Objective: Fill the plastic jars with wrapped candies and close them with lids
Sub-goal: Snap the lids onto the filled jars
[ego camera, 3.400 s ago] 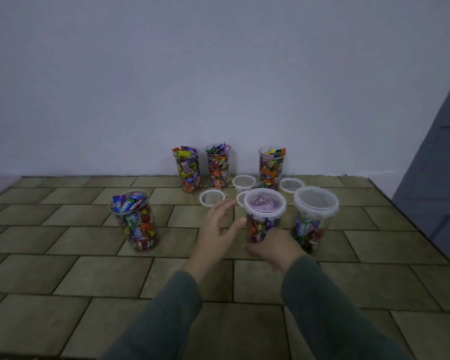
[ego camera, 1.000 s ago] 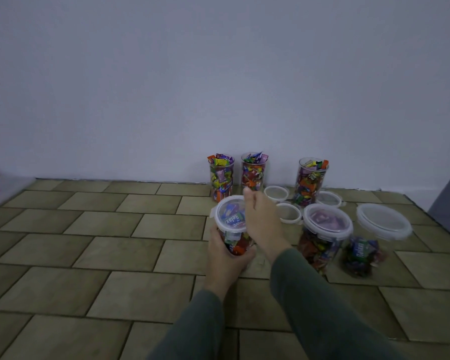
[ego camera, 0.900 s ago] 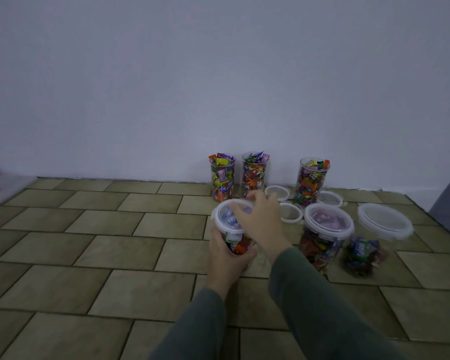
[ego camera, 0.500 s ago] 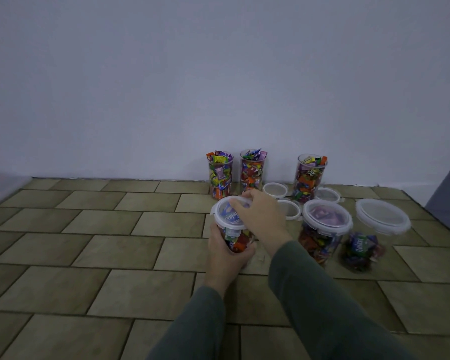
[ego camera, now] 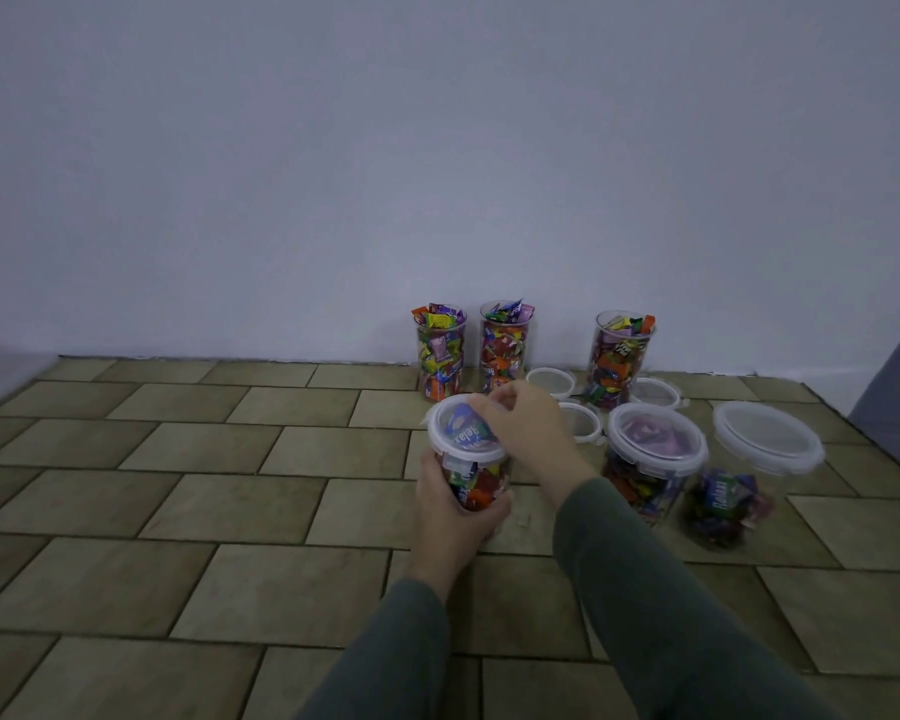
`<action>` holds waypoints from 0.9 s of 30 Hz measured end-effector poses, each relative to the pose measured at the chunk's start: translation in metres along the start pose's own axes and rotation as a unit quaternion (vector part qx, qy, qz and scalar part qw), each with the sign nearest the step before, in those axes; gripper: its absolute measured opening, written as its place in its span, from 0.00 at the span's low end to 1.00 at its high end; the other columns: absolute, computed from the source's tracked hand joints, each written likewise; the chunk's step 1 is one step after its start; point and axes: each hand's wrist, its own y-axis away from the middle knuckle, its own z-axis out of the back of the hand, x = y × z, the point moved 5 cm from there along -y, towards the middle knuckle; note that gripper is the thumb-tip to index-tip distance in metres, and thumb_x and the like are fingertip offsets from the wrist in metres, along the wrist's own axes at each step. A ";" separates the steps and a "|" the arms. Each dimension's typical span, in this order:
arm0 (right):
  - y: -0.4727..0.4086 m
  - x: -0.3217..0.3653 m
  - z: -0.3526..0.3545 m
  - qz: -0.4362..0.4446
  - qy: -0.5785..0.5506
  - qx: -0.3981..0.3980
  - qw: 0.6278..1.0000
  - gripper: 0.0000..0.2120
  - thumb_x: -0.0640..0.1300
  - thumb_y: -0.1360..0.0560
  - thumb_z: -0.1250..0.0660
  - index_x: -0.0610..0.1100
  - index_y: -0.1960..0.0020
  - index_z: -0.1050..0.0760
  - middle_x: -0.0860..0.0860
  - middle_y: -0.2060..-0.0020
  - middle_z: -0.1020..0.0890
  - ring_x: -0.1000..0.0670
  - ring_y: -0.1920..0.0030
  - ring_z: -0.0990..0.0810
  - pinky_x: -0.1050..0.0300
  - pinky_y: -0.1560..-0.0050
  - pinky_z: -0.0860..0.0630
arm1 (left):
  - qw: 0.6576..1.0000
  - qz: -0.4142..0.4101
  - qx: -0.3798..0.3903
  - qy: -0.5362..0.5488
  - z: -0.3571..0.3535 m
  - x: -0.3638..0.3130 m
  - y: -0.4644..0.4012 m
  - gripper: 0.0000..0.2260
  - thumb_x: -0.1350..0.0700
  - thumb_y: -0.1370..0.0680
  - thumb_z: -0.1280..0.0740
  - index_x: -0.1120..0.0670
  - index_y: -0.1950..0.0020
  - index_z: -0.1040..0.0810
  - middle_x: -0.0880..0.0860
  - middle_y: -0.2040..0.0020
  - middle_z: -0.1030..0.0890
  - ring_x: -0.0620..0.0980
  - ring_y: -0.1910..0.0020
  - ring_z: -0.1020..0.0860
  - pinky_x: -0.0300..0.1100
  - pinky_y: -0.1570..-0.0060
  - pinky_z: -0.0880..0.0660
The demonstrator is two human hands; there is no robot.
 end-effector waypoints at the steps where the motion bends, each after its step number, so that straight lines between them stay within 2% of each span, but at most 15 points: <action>1: 0.001 0.001 0.000 0.010 0.030 -0.012 0.999 0.14 0.56 0.22 0.36 0.47 0.44 0.28 0.52 0.51 0.22 0.58 0.59 0.27 0.65 0.68 0.34 | 1.000 -0.001 0.000 0.001 0.000 0.000 0.000 0.38 0.56 0.34 0.21 0.40 0.35 0.43 0.36 0.44 0.32 0.33 0.48 0.29 0.25 0.57 0.33; 3: 0.005 0.007 0.000 0.034 0.076 -0.040 0.996 0.18 0.57 0.21 0.38 0.46 0.38 0.29 0.50 0.46 0.22 0.55 0.54 0.26 0.66 0.66 0.33 | 1.000 -0.004 -0.004 0.006 0.000 -0.001 0.000 0.39 0.56 0.34 0.20 0.41 0.33 0.42 0.37 0.42 0.31 0.32 0.46 0.30 0.25 0.56 0.32; 5: 0.009 0.015 -0.002 0.092 0.091 -0.033 0.991 0.25 0.60 0.22 0.40 0.47 0.30 0.33 0.49 0.37 0.27 0.52 0.44 0.26 0.62 0.54 0.27 | 1.000 -0.011 -0.004 0.011 0.000 0.000 0.000 0.40 0.56 0.34 0.20 0.43 0.30 0.40 0.38 0.40 0.31 0.30 0.45 0.30 0.25 0.54 0.32; 7: 0.013 0.022 -0.007 0.171 0.109 0.027 0.979 0.37 0.69 0.27 0.42 0.50 0.25 0.39 0.50 0.30 0.35 0.49 0.33 0.32 0.53 0.37 0.29 | 1.000 -0.021 -0.002 0.013 -0.001 0.001 0.000 0.40 0.56 0.34 0.21 0.44 0.30 0.40 0.37 0.40 0.30 0.29 0.43 0.30 0.23 0.53 0.30; 9: 0.019 0.022 -0.010 0.224 0.177 0.093 0.954 0.45 0.76 0.35 0.40 0.53 0.24 0.41 0.52 0.29 0.37 0.49 0.31 0.36 0.47 0.33 0.32 | 0.999 -0.031 -0.005 0.006 -0.001 0.001 -0.001 0.39 0.54 0.35 0.21 0.46 0.30 0.38 0.38 0.40 0.28 0.33 0.41 0.28 0.25 0.51 0.28; 10: 0.021 0.019 -0.010 0.245 0.216 0.107 0.939 0.46 0.76 0.36 0.37 0.54 0.25 0.40 0.52 0.29 0.37 0.49 0.32 0.36 0.47 0.33 0.33 | 0.999 -0.039 -0.007 -0.005 0.000 0.001 -0.002 0.38 0.51 0.36 0.21 0.46 0.31 0.36 0.39 0.40 0.27 0.36 0.39 0.27 0.27 0.48 0.27; 12: 0.020 0.013 -0.009 0.264 0.240 0.109 0.928 0.43 0.70 0.34 0.33 0.55 0.25 0.41 0.53 0.32 0.35 0.49 0.33 0.35 0.49 0.35 0.32 | 0.998 -0.056 -0.014 -0.014 0.001 0.000 -0.002 0.38 0.51 0.37 0.20 0.43 0.33 0.36 0.39 0.39 0.27 0.36 0.39 0.28 0.29 0.45 0.27; 15: 0.017 0.009 -0.004 0.243 0.183 0.102 0.947 0.41 0.61 0.32 0.28 0.54 0.25 0.40 0.52 0.35 0.34 0.51 0.36 0.34 0.51 0.35 0.30 | 0.999 -0.045 -0.015 0.000 0.002 0.000 -0.002 0.39 0.55 0.36 0.20 0.37 0.36 0.40 0.38 0.40 0.29 0.36 0.41 0.28 0.29 0.50 0.30; 20: 0.015 0.007 -0.002 0.213 0.172 0.109 0.955 0.45 0.66 0.34 0.28 0.53 0.24 0.42 0.52 0.37 0.35 0.51 0.37 0.34 0.52 0.36 0.29 | 0.999 -0.037 -0.007 0.005 -0.001 0.002 -0.003 0.39 0.57 0.35 0.20 0.44 0.32 0.40 0.34 0.41 0.32 0.34 0.41 0.30 0.29 0.50 0.30; 23: 0.013 0.004 -0.005 0.209 0.216 0.130 0.945 0.46 0.71 0.34 0.34 0.55 0.23 0.45 0.51 0.36 0.36 0.49 0.36 0.35 0.49 0.34 0.32 | 0.999 -0.045 -0.011 0.000 -0.001 0.002 -0.004 0.40 0.56 0.35 0.20 0.39 0.33 0.41 0.35 0.40 0.31 0.32 0.41 0.30 0.27 0.51 0.30; 25: 0.015 0.005 -0.005 0.200 0.207 0.122 0.950 0.38 0.71 0.29 0.43 0.56 0.23 0.45 0.50 0.35 0.35 0.48 0.34 0.36 0.47 0.34 0.34 | 0.999 -0.037 -0.014 0.004 0.000 0.002 -0.003 0.40 0.56 0.35 0.20 0.34 0.37 0.43 0.36 0.41 0.31 0.35 0.42 0.29 0.29 0.52 0.29; 27: 0.015 0.005 -0.005 0.187 0.186 0.095 0.960 0.30 0.67 0.23 0.49 0.57 0.24 0.41 0.50 0.33 0.35 0.47 0.31 0.38 0.45 0.32 0.36 | 0.999 -0.029 -0.012 0.006 -0.001 0.001 -0.002 0.41 0.56 0.35 0.20 0.34 0.37 0.44 0.35 0.43 0.32 0.34 0.44 0.30 0.27 0.54 0.31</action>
